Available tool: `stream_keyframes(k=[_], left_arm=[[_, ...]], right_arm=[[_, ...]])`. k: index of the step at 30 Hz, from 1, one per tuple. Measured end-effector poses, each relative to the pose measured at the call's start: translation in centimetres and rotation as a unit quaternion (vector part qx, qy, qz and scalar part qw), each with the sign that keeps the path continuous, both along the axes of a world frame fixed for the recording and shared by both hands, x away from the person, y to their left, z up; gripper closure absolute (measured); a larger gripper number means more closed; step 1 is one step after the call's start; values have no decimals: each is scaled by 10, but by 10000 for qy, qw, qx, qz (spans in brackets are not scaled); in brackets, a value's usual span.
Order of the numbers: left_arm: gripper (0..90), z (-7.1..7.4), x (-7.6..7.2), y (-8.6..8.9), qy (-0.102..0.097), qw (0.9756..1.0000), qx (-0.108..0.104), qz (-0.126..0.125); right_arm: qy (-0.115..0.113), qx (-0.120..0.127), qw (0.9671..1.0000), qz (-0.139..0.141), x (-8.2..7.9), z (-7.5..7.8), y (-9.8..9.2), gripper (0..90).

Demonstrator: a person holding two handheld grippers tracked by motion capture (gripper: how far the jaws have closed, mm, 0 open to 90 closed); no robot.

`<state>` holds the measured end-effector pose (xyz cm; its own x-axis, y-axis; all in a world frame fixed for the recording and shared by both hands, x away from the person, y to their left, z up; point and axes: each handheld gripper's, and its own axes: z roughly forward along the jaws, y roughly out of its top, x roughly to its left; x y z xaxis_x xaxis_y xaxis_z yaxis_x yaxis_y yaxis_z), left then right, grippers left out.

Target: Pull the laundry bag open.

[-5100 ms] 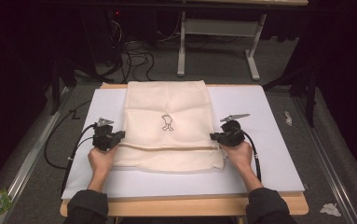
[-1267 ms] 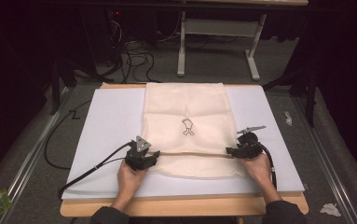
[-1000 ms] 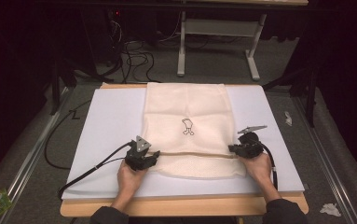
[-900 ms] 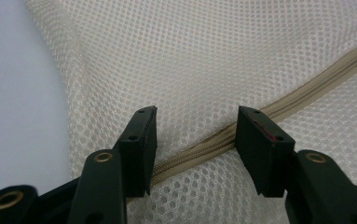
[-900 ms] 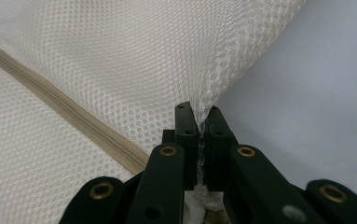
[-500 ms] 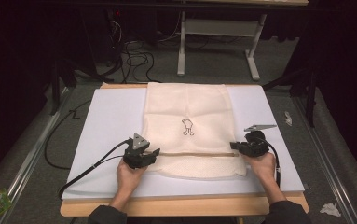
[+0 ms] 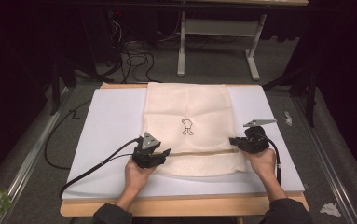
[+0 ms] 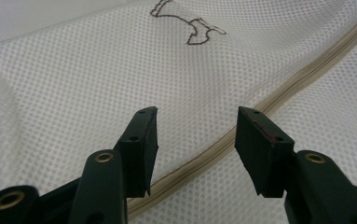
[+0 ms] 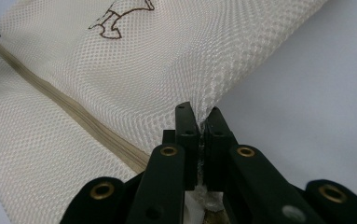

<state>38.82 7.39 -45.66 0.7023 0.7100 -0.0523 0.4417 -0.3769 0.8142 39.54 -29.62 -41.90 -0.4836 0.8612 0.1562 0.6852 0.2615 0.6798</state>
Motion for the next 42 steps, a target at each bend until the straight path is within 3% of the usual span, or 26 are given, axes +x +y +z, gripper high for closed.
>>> stream_keyframes(k=[3,11,16,22,26,42], left_arm=[[496,0,0,-8,59,9999,-44,-87],[492,3,-1,-28,16,9995,-113,-293],[491,3,-1,-34,45,9992,-98,-387],[509,4,-2,-38,96,9986,-227,-458],[522,4,-3,-44,76,9985,-134,-525],[522,8,-3,-65,149,9965,-217,-788]], right_arm=[[-37,-130,9999,55,-1,2,4,887],[-30,34,10000,22,0,2,3,887],[-23,93,10000,19,0,1,2,887],[-31,156,9999,56,0,3,4,887],[-49,184,9998,88,0,6,6,887],[-96,270,9993,225,3,16,16,887]])
